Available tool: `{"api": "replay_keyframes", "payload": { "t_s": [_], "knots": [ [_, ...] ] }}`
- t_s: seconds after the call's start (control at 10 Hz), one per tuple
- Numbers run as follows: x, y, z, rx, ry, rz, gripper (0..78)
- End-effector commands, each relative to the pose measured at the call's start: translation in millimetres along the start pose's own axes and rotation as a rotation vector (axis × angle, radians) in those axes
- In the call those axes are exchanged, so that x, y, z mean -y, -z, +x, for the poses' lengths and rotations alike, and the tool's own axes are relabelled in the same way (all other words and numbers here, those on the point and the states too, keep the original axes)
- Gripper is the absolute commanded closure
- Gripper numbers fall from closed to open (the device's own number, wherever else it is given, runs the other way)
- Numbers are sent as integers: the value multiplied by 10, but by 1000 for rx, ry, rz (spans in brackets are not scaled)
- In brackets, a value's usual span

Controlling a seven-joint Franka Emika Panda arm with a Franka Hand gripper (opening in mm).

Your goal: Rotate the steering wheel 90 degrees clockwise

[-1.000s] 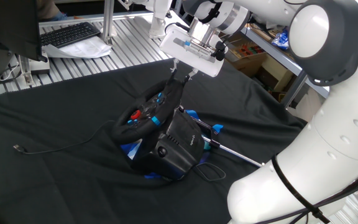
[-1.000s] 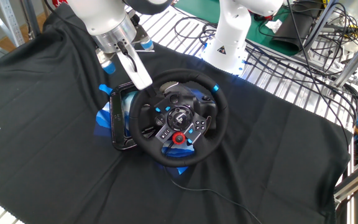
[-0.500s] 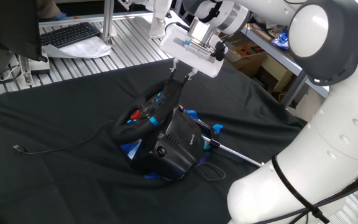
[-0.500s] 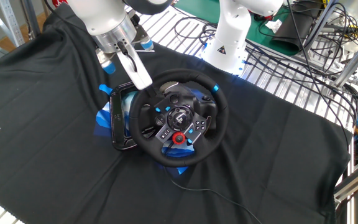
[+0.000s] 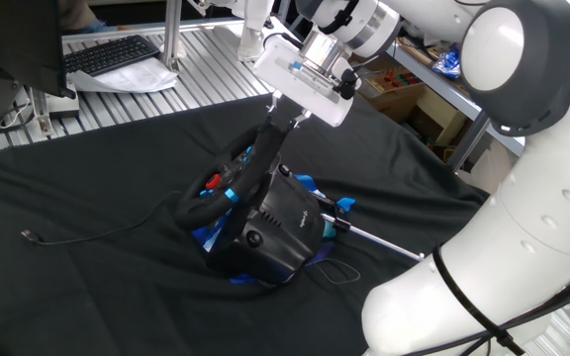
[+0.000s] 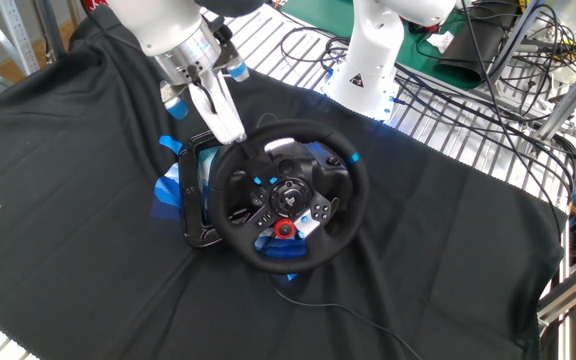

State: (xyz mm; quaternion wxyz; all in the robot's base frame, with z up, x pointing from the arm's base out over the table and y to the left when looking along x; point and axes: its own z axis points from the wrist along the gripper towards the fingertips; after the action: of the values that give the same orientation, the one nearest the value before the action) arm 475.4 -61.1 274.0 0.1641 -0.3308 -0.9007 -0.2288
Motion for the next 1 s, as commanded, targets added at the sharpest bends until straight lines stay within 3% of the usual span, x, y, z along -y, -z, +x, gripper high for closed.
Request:
{"api": "replay_keyframes", "payload": {
  "t_s": [0.1,0.4,1.0],
  "knots": [
    [-32,3,35,16,-6,7,764],
    [-31,2,40,23,-3,2,764],
    [-83,1,240,60,-14,-1,764]
  ]
}}
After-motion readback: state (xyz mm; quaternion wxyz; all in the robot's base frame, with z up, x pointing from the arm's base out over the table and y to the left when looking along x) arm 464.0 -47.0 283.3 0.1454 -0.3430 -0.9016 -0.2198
